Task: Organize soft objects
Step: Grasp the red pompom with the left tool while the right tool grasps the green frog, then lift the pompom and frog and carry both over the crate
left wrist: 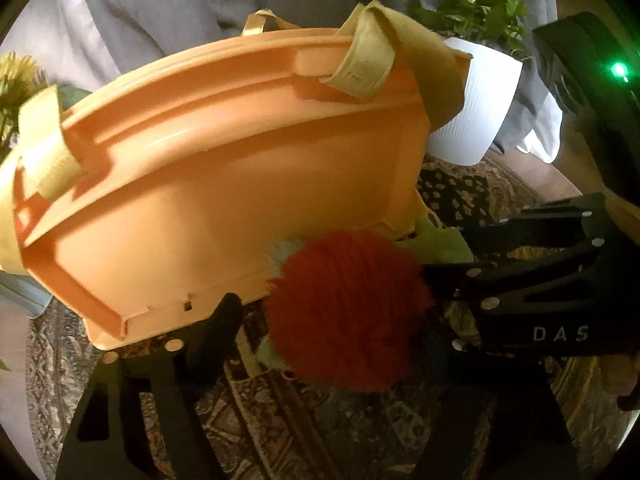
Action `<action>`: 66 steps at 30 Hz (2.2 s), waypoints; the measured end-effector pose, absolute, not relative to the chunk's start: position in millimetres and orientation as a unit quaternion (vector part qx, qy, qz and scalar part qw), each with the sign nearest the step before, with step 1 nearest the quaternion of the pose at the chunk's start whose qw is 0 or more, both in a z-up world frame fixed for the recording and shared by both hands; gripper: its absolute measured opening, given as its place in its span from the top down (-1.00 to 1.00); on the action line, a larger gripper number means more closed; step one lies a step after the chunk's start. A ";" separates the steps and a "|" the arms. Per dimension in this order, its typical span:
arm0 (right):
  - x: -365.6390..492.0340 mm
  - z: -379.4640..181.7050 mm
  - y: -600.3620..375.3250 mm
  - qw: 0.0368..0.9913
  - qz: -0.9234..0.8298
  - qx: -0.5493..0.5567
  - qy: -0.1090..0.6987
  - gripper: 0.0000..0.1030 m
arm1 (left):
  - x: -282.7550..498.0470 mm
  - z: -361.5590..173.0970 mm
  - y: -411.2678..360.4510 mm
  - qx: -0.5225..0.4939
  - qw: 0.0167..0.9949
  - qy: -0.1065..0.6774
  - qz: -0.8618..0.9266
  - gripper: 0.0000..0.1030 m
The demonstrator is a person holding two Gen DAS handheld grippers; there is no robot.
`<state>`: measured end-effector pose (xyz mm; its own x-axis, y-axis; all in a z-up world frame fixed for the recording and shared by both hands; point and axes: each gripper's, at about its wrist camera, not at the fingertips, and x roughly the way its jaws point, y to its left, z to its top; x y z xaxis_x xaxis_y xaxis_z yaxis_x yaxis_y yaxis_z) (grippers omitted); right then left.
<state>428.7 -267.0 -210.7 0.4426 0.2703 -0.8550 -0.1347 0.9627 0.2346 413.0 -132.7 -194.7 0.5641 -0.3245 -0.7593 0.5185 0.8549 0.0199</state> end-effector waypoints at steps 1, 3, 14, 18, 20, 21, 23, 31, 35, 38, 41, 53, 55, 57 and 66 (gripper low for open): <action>428.7 -211.4 -266.7 0.846 0.123 0.070 0.514 0.22 | 413.9 -195.1 -132.9 0.118 0.875 0.402 -0.243 -0.32; 428.2 -211.0 -265.7 0.848 0.121 0.069 0.512 0.23 | 416.1 -196.7 -132.8 0.111 0.870 0.409 -0.251 -0.06; 409.5 -199.1 -274.9 0.857 0.108 0.088 0.497 0.25 | 407.8 -189.1 -128.0 0.099 0.869 0.416 -0.249 0.25; 400.4 -188.7 -274.2 0.862 0.104 0.093 0.487 0.25 | 399.9 -179.6 -122.0 0.085 0.875 0.411 -0.241 0.25; 395.5 -182.7 -274.9 0.865 0.104 0.097 0.481 0.25 | 394.6 -173.3 -117.3 0.079 0.880 0.406 -0.234 0.25; 394.8 -180.6 -272.6 0.866 0.102 0.098 0.479 0.26 | 392.2 -170.4 -114.5 0.076 0.881 0.405 -0.232 0.25; 390.6 -175.2 -271.6 0.869 0.100 0.105 0.473 0.28 | 387.2 -163.8 -109.1 0.068 0.884 0.402 -0.228 0.25; 380.1 -163.5 -260.0 0.880 0.098 0.092 0.455 0.41 | 371.4 -141.4 -91.6 0.054 0.902 0.380 -0.199 0.25; 374.0 -156.6 -257.4 0.885 0.103 0.091 0.446 0.42 | 362.0 -131.3 -86.3 0.055 0.909 0.370 -0.185 0.25; 367.7 -145.2 -254.2 0.891 0.107 0.086 0.433 0.42 | 355.6 -122.3 -83.2 0.047 0.914 0.361 -0.179 0.25; 363.0 -132.6 -251.2 0.897 0.108 0.083 0.421 0.42 | 348.4 -110.2 -78.3 0.041 0.920 0.350 -0.169 0.25; 345.2 -70.4 -240.9 0.931 0.099 0.073 0.343 0.42 | 331.5 -56.9 -57.7 0.033 0.948 0.287 -0.136 0.25; 344.1 -59.4 -239.4 0.935 0.101 0.076 0.331 0.42 | 330.1 -48.6 -54.8 0.033 0.951 0.278 -0.131 0.25; 344.8 -52.8 -237.3 0.938 0.104 0.076 0.323 0.42 | 328.8 -39.7 -51.2 0.029 0.955 0.267 -0.127 0.25; 353.9 -21.7 -230.0 0.951 0.113 0.076 0.278 0.42 | 338.8 -10.6 -43.3 0.024 0.966 0.235 -0.108 0.25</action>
